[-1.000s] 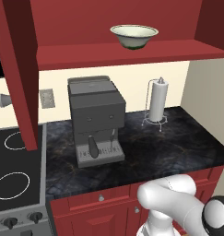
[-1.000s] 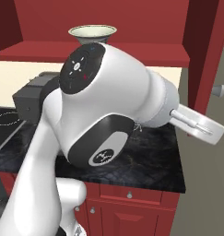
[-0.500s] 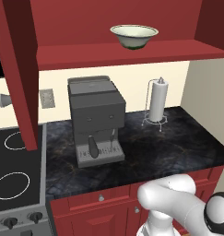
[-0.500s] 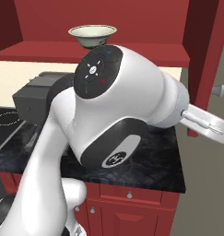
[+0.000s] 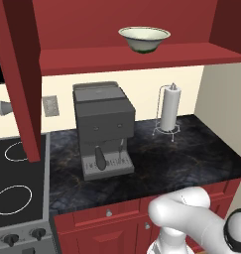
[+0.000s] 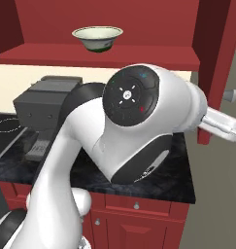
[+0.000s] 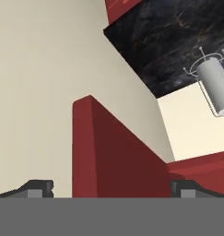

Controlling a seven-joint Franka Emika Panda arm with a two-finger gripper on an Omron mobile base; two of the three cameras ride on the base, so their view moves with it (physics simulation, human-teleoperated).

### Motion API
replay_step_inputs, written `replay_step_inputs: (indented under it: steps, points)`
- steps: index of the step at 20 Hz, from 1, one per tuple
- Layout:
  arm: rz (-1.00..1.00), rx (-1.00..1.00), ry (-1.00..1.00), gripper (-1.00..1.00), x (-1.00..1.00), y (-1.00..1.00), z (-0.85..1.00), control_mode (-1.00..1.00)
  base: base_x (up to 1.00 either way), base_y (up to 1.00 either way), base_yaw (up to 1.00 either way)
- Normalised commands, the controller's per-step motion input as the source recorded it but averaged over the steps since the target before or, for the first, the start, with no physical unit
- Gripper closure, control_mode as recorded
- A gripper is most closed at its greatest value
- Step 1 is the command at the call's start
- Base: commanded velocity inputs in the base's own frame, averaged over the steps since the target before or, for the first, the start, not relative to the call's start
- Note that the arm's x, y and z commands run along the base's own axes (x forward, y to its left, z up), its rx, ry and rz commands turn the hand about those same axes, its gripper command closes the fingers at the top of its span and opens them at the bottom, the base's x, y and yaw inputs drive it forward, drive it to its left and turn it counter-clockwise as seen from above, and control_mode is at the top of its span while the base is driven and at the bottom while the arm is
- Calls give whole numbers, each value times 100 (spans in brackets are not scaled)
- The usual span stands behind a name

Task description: Pick the mug and place it in the sink. Pick the bowl and place it in the open cabinet and then close the cabinet.

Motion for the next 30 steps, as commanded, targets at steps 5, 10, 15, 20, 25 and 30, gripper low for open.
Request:
replay_step_inputs:
  steps: [5,10,15,20,25,30]
  points:
    - [6,0,-7,-100,8,-19,0,-100,0,0,0]
    - [7,0,-6,-100,11,-4,0,-100,0,0,0]
    - [12,0,-7,-100,28,10,0,-100,0,0,0]
    - [15,0,-6,-100,47,18,0,-100,0,0,0]
    - [7,-3,-5,-100,45,38,0,-100,0,0,0]
    - [0,-5,-2,-100,47,74,0,-100,0,0,0]
